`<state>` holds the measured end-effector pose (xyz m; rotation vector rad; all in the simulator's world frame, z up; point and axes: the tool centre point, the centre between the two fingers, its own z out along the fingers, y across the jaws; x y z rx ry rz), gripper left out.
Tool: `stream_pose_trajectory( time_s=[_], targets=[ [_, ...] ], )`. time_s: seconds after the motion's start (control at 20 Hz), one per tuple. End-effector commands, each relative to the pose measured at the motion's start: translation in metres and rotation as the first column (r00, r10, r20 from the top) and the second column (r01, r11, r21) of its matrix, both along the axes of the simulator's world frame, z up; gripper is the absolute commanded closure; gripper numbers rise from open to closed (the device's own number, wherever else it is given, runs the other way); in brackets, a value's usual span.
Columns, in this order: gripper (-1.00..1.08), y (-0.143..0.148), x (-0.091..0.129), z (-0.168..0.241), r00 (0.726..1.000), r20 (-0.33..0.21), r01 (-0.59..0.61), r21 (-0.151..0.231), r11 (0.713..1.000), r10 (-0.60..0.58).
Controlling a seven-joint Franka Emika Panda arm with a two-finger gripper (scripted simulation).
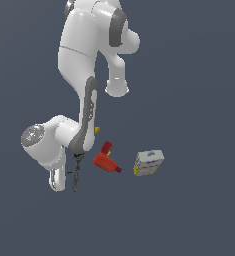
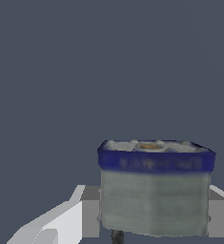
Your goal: Pick up a designated object from a clutter of objects.
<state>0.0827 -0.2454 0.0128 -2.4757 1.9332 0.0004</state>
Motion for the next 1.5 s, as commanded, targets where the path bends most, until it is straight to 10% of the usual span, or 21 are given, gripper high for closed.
stream_pose_trajectory(
  time_s=[0.0,0.6,1.45],
  targets=[
    [1.08,0.0,0.0,0.0,1.0,0.0,0.0,0.0,1.0,0.0],
    [1.08,0.047,0.003,0.037,1.0,0.0,0.0,0.0,1.0,0.0],
    [1.08,0.213,0.016,0.17,1.0,0.0,0.001,-0.001,1.0,-0.001]
  ],
)
